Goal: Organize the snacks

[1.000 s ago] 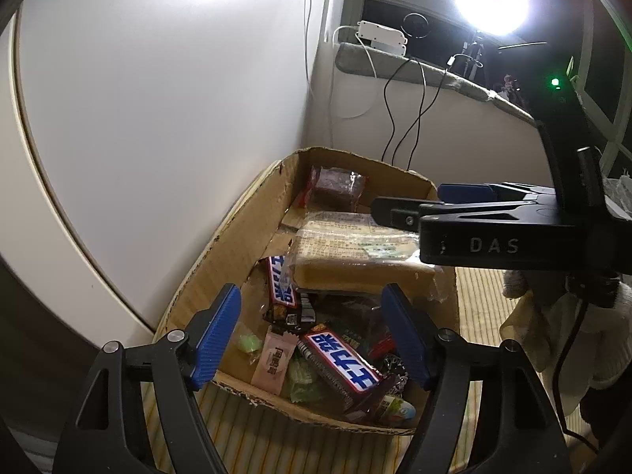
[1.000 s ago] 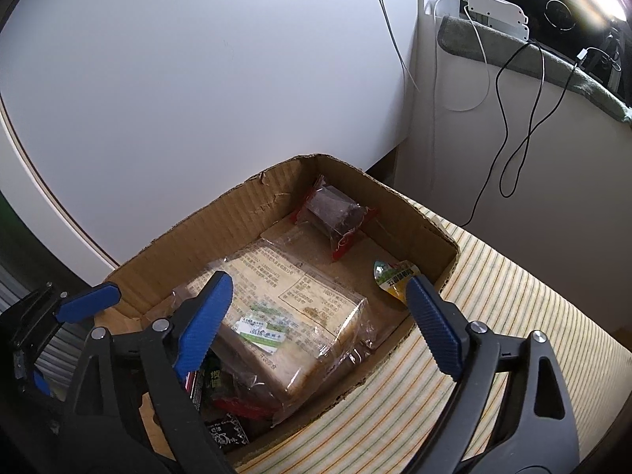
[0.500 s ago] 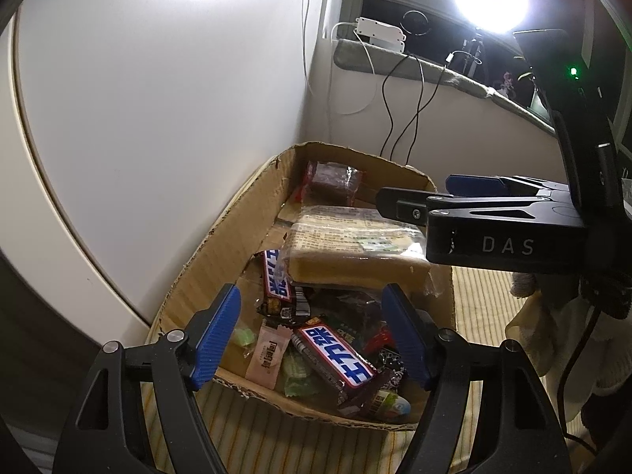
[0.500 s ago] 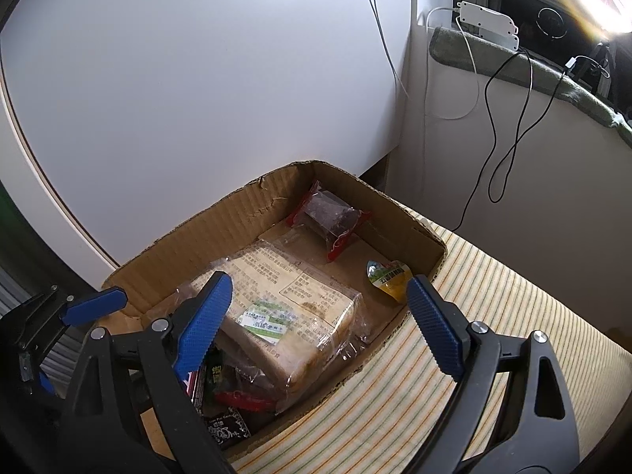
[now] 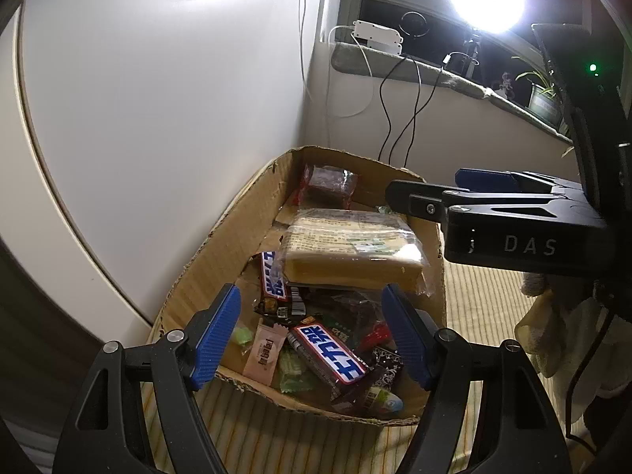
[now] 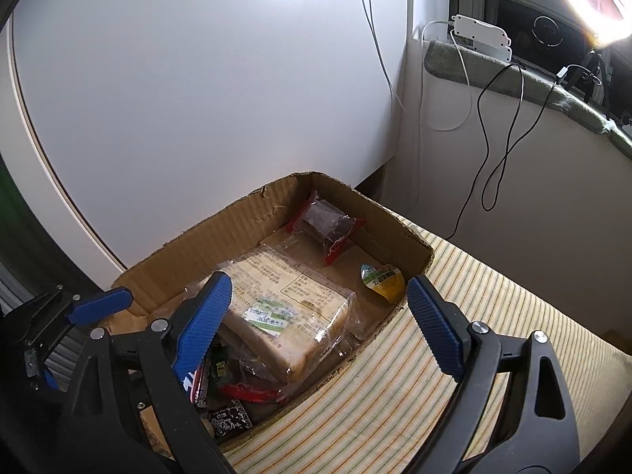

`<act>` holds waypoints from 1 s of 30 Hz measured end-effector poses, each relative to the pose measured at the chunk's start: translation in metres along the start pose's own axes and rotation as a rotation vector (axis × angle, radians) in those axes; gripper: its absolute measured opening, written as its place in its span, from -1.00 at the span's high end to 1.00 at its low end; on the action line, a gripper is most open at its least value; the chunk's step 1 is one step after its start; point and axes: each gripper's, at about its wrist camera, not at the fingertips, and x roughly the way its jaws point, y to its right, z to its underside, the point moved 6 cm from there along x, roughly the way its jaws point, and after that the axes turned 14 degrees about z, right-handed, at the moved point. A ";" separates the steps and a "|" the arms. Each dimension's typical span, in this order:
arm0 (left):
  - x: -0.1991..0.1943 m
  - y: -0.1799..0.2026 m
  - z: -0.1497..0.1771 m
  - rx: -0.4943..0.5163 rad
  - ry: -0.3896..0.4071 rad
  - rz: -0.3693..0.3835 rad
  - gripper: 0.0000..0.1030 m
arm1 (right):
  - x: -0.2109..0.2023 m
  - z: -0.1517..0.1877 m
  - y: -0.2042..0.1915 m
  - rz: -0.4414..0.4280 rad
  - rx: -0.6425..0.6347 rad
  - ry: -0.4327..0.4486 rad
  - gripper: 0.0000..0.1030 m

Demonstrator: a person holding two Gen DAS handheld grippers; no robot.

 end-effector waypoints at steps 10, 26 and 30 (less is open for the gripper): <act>-0.016 0.008 0.000 0.004 0.021 -0.010 -0.43 | -0.022 0.003 0.000 0.017 -0.008 0.042 -0.80; -0.052 0.025 0.007 0.030 0.073 -0.051 -0.57 | -0.065 0.027 0.019 0.033 0.035 0.082 -1.00; -0.058 0.027 0.012 0.024 0.075 -0.053 -0.57 | -0.076 0.039 0.026 0.058 0.038 0.091 -1.00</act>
